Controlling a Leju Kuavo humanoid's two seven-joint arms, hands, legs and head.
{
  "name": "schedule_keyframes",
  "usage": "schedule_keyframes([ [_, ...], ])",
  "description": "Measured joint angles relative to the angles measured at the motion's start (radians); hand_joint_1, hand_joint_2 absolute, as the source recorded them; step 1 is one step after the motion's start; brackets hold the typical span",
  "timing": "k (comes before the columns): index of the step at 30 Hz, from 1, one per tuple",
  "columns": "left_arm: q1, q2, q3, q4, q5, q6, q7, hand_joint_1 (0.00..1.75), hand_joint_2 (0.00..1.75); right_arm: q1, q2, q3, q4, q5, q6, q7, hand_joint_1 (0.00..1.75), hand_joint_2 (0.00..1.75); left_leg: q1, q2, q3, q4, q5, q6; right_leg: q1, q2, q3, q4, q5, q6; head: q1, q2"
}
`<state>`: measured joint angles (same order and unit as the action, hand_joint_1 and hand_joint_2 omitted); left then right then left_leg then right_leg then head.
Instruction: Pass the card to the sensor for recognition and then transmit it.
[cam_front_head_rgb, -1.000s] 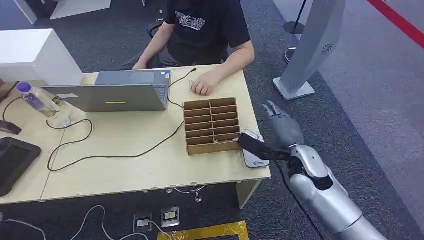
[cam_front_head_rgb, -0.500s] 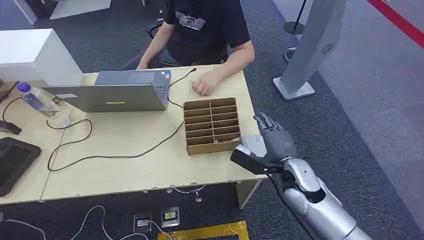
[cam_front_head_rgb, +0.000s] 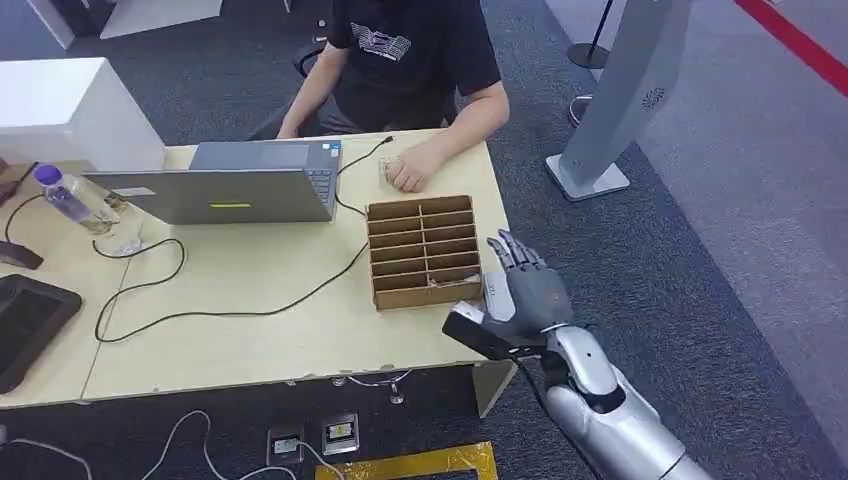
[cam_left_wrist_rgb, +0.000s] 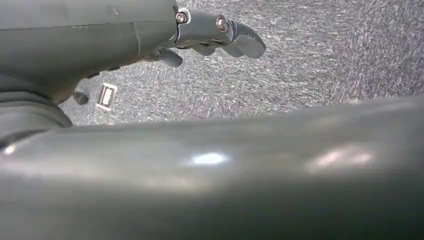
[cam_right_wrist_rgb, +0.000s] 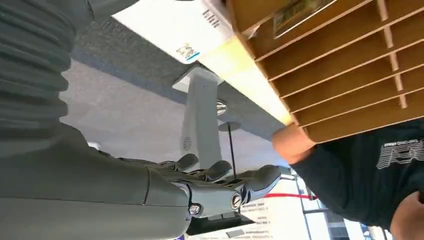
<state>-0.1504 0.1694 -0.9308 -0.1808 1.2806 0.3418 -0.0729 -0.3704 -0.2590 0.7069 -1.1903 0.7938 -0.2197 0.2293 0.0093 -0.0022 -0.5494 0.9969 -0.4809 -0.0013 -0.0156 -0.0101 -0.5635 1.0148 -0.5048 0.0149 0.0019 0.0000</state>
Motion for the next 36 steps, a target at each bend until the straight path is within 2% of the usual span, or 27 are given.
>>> schedule_keyframes([
  [9, 0.000, 0.000, 0.000, 0.000, -0.002, 0.001, 0.000, 0.00, 0.00, -0.018, 0.044, 0.008, 0.070, 0.019, -0.006, -0.005, 0.00, 1.75, 0.000, 0.000, 0.000, 0.000, 0.000, 0.000, 0.000, 0.000, 0.000, 0.000, 0.000, 0.000, 0.000, 0.000],
  [18, 0.000, -0.003, 0.000, 0.000, -0.003, 0.002, -0.003, 0.00, 0.00, -0.062, 0.097, 0.021, 0.182, 0.108, -0.044, -0.027, 0.00, 1.75, 0.000, 0.000, 0.000, 0.000, 0.000, 0.000, 0.000, -0.001, 0.000, 0.000, 0.000, 0.000, 0.000, 0.000],
  [36, 0.000, -0.005, 0.000, 0.000, -0.005, 0.002, -0.004, 0.00, 0.00, -0.079, 0.139, 0.021, 0.236, 0.169, -0.037, -0.034, 0.00, 1.75, 0.000, 0.000, 0.000, 0.000, 0.000, 0.000, 0.000, 0.000, 0.000, 0.000, 0.000, 0.000, 0.000, 0.000],
])
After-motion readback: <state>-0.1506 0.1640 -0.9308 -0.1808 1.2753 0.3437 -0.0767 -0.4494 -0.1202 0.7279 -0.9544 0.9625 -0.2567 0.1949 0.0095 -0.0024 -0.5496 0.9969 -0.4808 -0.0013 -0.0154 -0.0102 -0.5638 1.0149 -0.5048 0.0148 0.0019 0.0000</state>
